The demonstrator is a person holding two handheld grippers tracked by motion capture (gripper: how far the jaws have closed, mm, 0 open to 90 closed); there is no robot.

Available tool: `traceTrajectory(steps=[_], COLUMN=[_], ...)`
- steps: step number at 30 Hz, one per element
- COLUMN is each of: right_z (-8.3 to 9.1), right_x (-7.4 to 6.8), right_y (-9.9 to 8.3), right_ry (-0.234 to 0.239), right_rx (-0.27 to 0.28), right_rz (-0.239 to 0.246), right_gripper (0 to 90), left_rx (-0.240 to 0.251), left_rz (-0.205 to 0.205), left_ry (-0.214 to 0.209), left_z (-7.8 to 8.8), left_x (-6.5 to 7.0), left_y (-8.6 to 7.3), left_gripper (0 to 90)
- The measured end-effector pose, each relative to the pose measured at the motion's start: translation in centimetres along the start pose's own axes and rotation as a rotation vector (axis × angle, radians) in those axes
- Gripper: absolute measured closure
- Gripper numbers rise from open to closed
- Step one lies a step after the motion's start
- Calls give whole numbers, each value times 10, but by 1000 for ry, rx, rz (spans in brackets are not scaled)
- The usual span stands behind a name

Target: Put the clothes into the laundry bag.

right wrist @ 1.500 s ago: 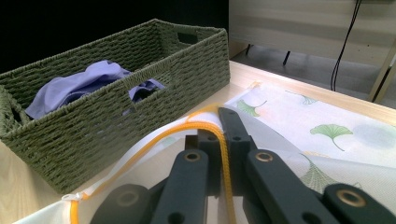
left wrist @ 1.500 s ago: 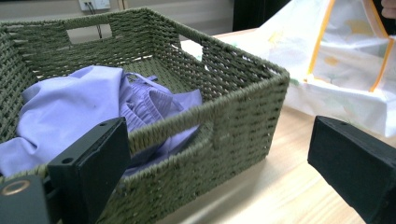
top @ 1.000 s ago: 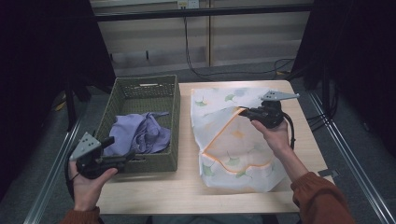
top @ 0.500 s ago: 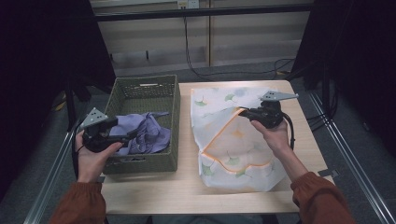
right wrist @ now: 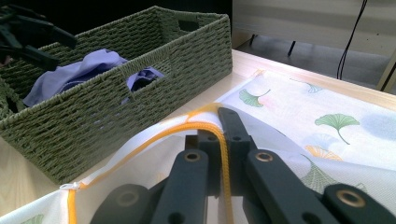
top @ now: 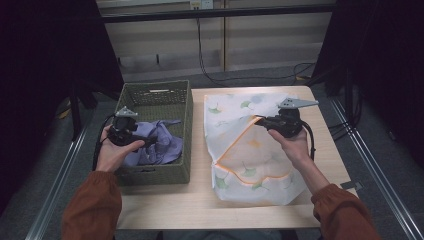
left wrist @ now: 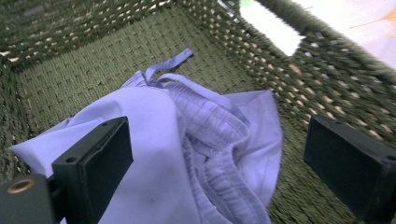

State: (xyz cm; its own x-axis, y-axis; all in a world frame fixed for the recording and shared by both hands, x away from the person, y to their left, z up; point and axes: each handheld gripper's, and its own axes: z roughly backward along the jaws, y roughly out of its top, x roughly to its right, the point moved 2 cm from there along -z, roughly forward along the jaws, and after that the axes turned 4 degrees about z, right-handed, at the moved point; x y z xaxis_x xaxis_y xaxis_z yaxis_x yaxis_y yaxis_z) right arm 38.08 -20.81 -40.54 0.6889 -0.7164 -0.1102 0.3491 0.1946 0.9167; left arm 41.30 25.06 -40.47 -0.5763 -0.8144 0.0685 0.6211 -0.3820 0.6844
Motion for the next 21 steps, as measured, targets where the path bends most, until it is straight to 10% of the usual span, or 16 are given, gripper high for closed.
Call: traceTrajectory(steps=[21], right_z=[0], right_x=[2], right_y=[-1], right_ry=[5], right_rx=[-3], right_rz=[1], right_gripper=[891], left_rx=[-297], left_rz=[29], left_ry=[21], left_z=[-56], left_x=[-12], left_y=[-12], left_gripper=[55])
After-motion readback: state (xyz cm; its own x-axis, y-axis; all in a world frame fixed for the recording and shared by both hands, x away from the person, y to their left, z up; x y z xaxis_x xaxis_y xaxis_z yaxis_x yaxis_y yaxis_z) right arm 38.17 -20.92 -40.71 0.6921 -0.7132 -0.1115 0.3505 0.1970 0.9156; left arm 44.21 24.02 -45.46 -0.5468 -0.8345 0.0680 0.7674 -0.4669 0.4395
